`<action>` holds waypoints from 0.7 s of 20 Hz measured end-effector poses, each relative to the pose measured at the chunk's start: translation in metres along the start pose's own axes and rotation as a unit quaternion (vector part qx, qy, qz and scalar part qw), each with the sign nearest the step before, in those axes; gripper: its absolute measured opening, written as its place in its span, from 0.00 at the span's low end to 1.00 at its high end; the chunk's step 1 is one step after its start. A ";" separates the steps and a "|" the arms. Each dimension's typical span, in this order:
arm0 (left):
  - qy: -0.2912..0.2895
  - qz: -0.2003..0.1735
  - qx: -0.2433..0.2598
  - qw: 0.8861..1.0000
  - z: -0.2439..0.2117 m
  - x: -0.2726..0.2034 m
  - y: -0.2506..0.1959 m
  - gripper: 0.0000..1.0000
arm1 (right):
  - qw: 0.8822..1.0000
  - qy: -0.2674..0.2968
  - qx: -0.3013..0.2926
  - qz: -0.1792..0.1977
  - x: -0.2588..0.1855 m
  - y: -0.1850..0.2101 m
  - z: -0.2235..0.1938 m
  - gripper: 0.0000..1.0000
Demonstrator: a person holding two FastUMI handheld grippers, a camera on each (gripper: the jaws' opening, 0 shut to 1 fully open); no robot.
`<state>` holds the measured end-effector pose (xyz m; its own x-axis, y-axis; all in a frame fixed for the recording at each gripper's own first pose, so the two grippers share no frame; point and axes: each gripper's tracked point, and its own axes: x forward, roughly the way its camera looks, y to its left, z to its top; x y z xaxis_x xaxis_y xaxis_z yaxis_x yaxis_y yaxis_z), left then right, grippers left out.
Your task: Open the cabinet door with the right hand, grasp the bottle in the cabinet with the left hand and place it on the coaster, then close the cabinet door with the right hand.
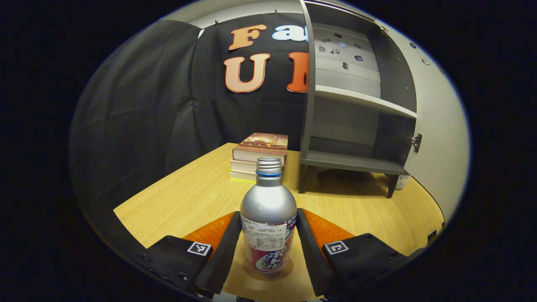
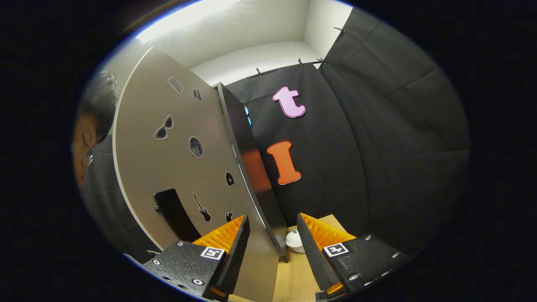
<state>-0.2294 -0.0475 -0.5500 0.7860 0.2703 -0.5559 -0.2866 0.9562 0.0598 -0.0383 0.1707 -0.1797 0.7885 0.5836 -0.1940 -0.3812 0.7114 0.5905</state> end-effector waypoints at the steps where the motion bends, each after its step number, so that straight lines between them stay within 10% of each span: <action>1: -0.001 0.002 0.000 1.000 -0.002 0.000 0.000 0.83 | 1.000 0.000 -0.005 0.003 0.000 0.000 0.001 0.71; 14: 0.007 0.007 0.033 0.999 -0.012 -0.025 -0.005 0.86 | 0.999 -0.009 -0.009 0.029 0.000 0.008 0.003 0.71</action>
<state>-0.2541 -0.0604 -0.5466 0.7741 0.2829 -0.5663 -0.2604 0.9577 0.1225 -0.0394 0.1754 -0.1727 0.7730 0.6176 -0.1450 -0.4361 0.6833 0.5856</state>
